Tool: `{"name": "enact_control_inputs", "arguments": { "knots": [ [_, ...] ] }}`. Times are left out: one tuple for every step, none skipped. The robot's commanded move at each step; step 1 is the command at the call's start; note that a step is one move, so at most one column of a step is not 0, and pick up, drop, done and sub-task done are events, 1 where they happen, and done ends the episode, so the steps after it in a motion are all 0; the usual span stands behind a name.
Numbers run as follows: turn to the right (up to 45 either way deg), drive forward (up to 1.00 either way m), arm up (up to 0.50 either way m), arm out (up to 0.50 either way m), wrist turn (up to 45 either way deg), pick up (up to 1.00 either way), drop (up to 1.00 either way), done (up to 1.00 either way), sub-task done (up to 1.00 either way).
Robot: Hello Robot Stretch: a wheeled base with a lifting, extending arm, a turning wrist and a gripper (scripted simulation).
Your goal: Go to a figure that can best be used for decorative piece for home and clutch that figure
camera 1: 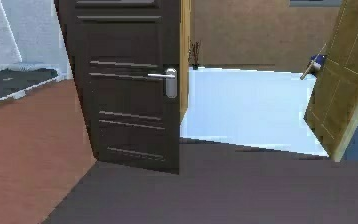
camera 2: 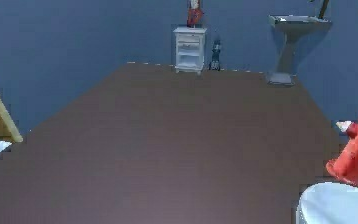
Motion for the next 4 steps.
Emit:
{"name": "enact_control_inputs", "arguments": {
  "knots": [
    [45.0,0.0,0.0,0.0,0.0,0.0,0.0,0.0,0.0],
    [3.0,0.0,0.0,0.0,0.0,0.0,0.0,0.0,0.0],
    [0.0,0.15,0.0,0.0,0.0,0.0,0.0,0.0,0.0],
    [-45.0,0.0,0.0,0.0,0.0,0.0,0.0,0.0,0.0]
  ]
}}
